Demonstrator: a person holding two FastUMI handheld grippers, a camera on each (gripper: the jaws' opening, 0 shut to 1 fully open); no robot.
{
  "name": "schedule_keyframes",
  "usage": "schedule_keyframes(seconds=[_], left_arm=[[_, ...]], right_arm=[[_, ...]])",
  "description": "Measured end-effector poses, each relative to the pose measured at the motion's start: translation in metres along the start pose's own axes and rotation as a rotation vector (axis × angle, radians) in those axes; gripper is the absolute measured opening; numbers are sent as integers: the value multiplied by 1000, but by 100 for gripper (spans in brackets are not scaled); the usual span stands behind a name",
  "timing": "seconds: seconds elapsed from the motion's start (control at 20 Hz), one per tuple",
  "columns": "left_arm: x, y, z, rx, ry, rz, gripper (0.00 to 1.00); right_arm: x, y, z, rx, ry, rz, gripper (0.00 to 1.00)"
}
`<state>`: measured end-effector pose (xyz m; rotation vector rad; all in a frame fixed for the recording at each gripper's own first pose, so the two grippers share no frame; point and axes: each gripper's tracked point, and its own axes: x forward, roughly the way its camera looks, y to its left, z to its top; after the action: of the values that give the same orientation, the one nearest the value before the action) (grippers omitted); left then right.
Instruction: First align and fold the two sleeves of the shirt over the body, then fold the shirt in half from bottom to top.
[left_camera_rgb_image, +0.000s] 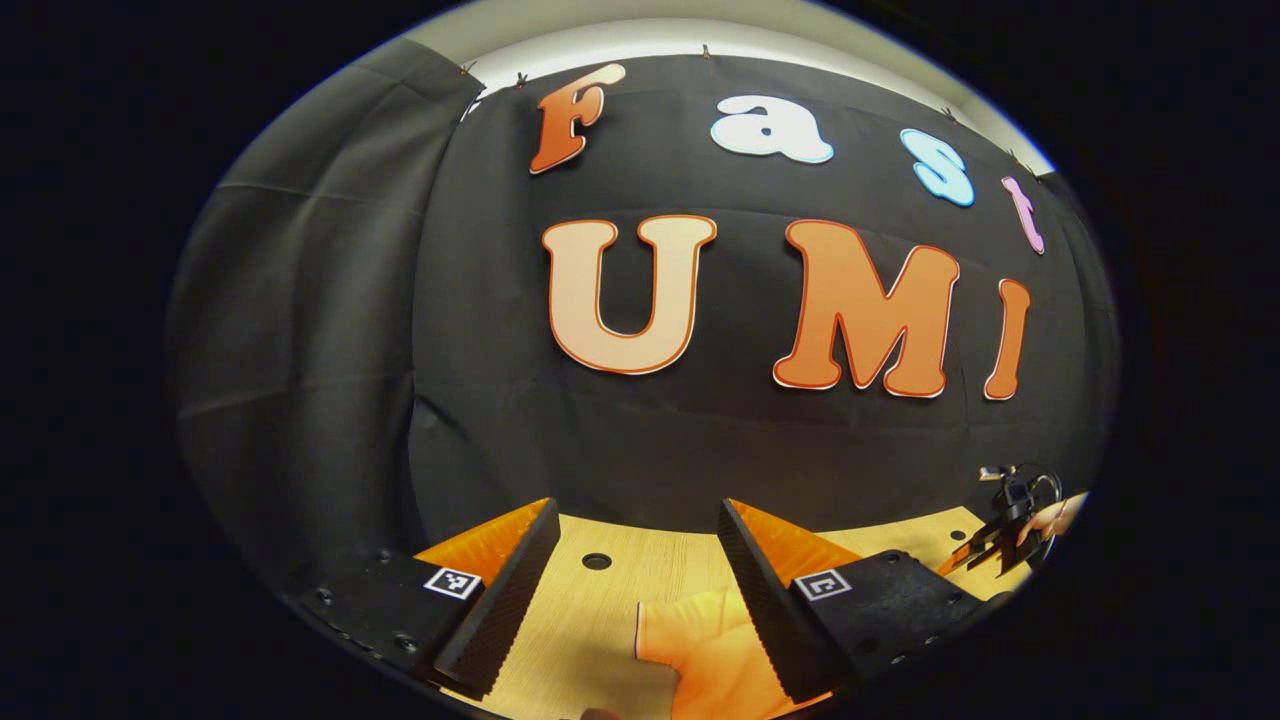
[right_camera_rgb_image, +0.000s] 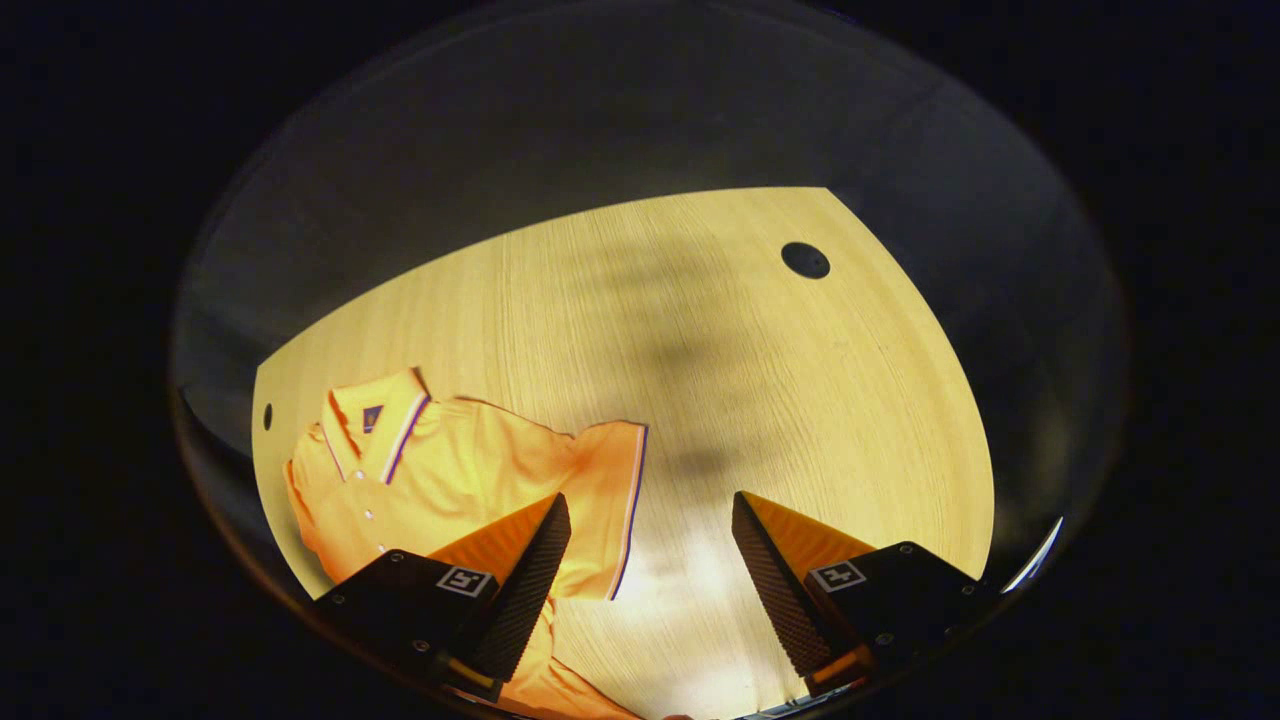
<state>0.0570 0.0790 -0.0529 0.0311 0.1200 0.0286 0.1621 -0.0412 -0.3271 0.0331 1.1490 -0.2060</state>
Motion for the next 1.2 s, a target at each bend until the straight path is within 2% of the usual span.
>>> schedule_keyframes(seconds=[0.1, 0.2, 0.5, 0.7, 0.8, 0.95, 1.0, 1.05, 1.1, 1.15, 1.2], left_arm=[[-2, 3, -7, -8, 14, 2, 98], [-2, 5, -13, -16, 33, 4, 97], [2, 4, -35, -32, 91, 3, 98], [6, 8, -41, -35, 108, 9, 98], [8, 8, -44, -37, 120, 8, 98], [13, 7, -54, -41, 143, 12, 98], [13, 7, -57, -44, 151, 10, 98], [14, 7, -60, -48, 158, 9, 98], [14, 7, -60, -50, 163, 7, 98], [15, 7, -61, -49, 165, 7, 98], [15, 8, -59, -44, 164, 9, 98]], right_arm=[[14, 5, -10, 2, 40, 2, 99], [24, 2, -19, -9, 68, -31, 99], [43, 10, -31, -36, 102, -53, 99], [49, 14, -33, -47, 112, -52, 90], [49, 21, -37, -23, 140, -21, 83], [50, 26, -40, 13, 160, -20, 57], [51, 26, -38, 24, 167, -20, 52], [50, 27, -39, 33, 171, -19, 42], [49, 28, -40, 47, 177, -10, 36], [48, 26, -38, 46, 174, -7, 20], [48, 26, -40, 43, 170, -8, 20]])
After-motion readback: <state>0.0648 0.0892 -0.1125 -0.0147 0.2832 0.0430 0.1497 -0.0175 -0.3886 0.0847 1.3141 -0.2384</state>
